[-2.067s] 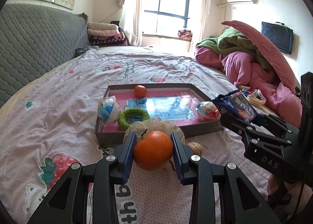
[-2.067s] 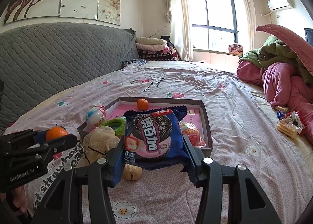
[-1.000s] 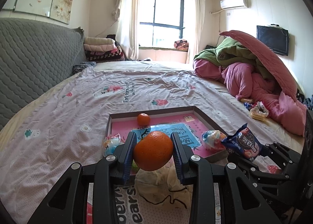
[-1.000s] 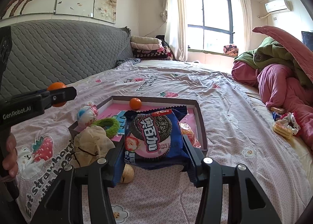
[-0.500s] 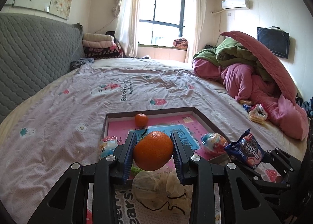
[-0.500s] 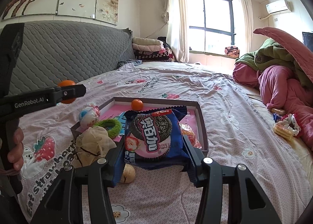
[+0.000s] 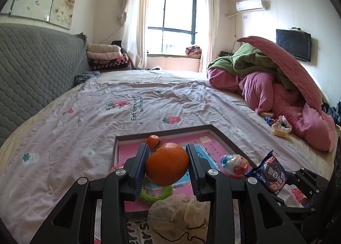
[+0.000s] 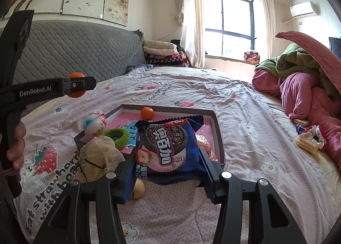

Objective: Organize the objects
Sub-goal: 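Carry the mandarin and the cookie packet over the grey tray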

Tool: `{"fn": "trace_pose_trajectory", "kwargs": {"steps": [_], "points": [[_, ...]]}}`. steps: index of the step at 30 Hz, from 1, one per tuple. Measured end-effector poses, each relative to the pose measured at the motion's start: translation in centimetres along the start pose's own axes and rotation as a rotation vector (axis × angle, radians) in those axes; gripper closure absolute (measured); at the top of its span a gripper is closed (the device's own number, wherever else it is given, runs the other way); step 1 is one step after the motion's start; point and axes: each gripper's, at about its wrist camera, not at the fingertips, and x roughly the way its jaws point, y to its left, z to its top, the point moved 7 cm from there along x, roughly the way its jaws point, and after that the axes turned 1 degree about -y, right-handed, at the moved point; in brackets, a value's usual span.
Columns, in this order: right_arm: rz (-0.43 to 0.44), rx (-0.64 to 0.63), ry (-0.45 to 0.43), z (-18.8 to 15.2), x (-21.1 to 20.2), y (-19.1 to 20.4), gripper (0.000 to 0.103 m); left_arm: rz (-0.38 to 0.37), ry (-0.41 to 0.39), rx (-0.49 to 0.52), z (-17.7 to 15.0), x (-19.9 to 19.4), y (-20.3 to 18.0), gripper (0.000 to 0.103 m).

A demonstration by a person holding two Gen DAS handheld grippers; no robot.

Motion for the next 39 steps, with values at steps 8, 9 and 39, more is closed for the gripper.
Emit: {"fn": "trace_pose_trajectory", "kwargs": {"steps": [8, 9, 39], "points": [[-0.025, -0.023, -0.012, 1.5, 0.5, 0.1, 0.051, -0.006, -0.009, 0.007, 1.2, 0.8, 0.4, 0.066], [-0.024, -0.02, -0.008, 1.5, 0.7, 0.0, 0.051, -0.006, -0.01, 0.012, 1.3, 0.9, 0.4, 0.066], [-0.005, -0.037, -0.021, 4.8, 4.7, -0.7, 0.051, 0.014, 0.004, 0.038, 1.8, 3.2, 1.5, 0.066]]}}
